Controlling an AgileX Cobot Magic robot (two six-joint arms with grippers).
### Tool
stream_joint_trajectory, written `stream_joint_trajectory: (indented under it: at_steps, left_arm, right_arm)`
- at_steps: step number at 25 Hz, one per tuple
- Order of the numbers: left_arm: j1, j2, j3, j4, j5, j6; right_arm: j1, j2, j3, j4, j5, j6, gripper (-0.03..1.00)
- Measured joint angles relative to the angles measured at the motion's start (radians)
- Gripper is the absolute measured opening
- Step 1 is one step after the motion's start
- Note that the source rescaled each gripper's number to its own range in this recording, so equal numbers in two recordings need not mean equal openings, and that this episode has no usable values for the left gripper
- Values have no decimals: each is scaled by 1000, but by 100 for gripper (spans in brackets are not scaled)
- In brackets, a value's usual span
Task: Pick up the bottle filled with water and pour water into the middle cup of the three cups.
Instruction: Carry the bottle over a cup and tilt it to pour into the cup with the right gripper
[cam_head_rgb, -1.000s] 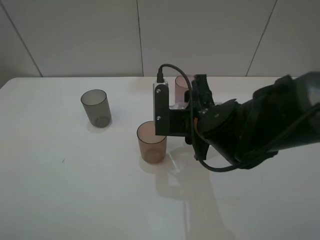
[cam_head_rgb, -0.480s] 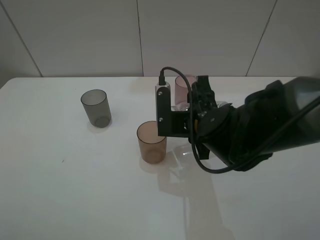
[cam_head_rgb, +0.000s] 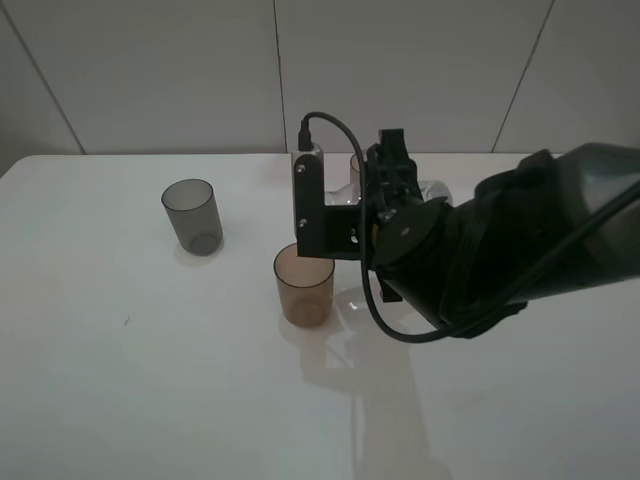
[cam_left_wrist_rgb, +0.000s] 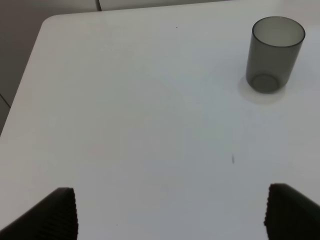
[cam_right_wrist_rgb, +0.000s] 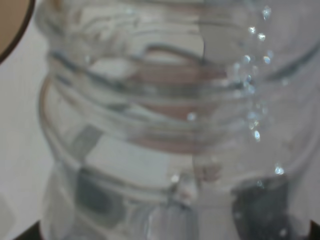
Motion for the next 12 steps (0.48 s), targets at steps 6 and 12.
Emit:
stream_joint_trajectory:
  at_steps: [6, 12]
  left_arm:
    - [0, 0, 0, 0, 0, 0]
    - [0, 0, 0, 0, 0, 0]
  right_arm:
    - [7, 1, -2, 0, 11, -84, 3]
    - [7, 17, -2, 0, 12, -180, 3]
